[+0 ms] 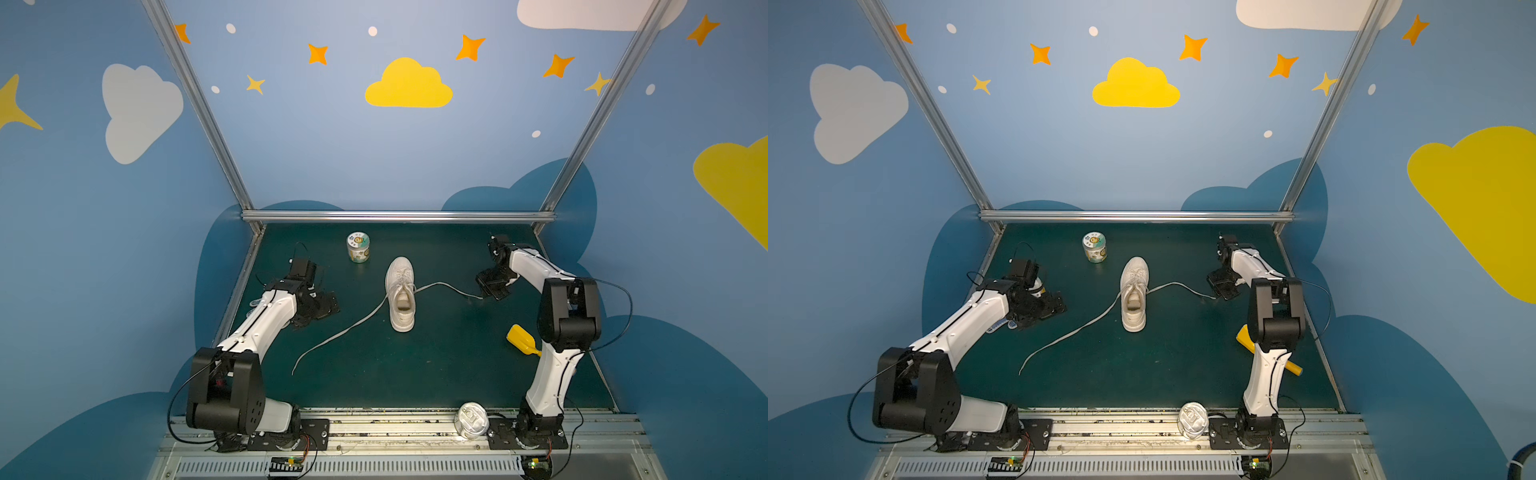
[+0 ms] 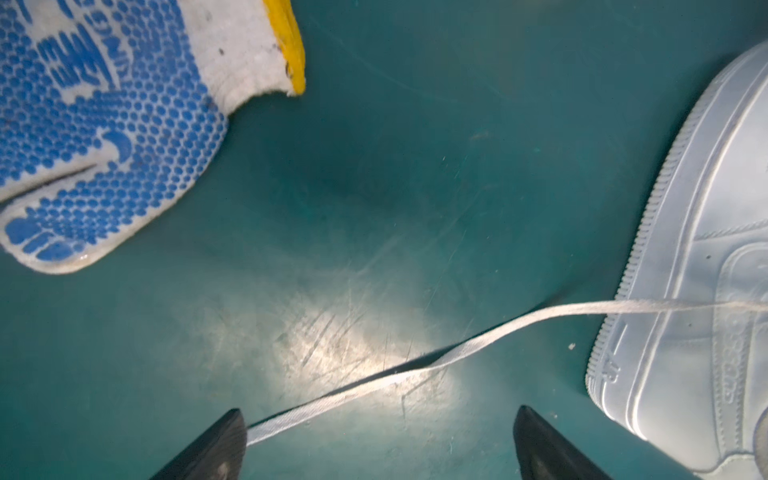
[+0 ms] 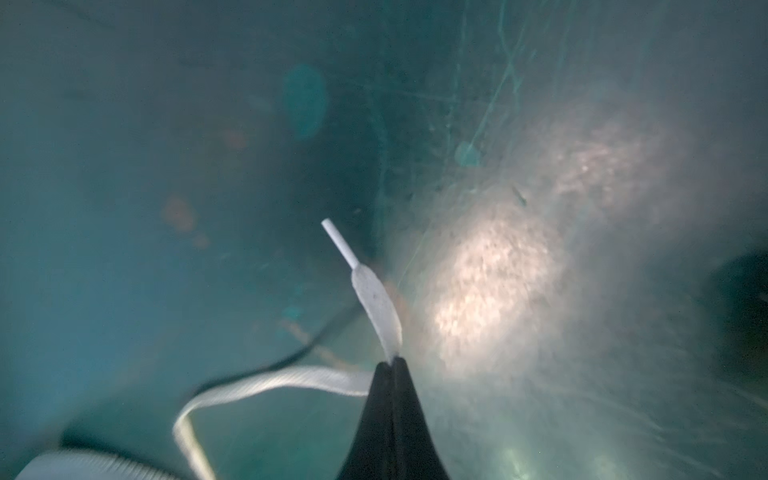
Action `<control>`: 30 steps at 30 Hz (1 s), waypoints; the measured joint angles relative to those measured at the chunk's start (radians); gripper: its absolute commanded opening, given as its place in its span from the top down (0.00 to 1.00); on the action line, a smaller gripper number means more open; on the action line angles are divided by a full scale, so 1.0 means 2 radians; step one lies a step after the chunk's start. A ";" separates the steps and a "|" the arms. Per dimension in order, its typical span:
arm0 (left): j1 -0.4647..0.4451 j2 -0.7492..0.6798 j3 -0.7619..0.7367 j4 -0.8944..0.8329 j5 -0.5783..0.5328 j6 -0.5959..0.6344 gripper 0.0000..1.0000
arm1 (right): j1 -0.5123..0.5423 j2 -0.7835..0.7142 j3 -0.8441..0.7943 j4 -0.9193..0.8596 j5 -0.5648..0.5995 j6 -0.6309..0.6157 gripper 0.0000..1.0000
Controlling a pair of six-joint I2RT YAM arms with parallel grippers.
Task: Tie the shoes
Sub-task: 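Grasp the lace end farthest from the robot with the right gripper and lift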
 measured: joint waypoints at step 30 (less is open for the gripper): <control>-0.002 -0.054 -0.056 -0.019 0.012 0.011 0.01 | 0.222 -0.091 0.128 0.200 -0.096 -0.359 1.00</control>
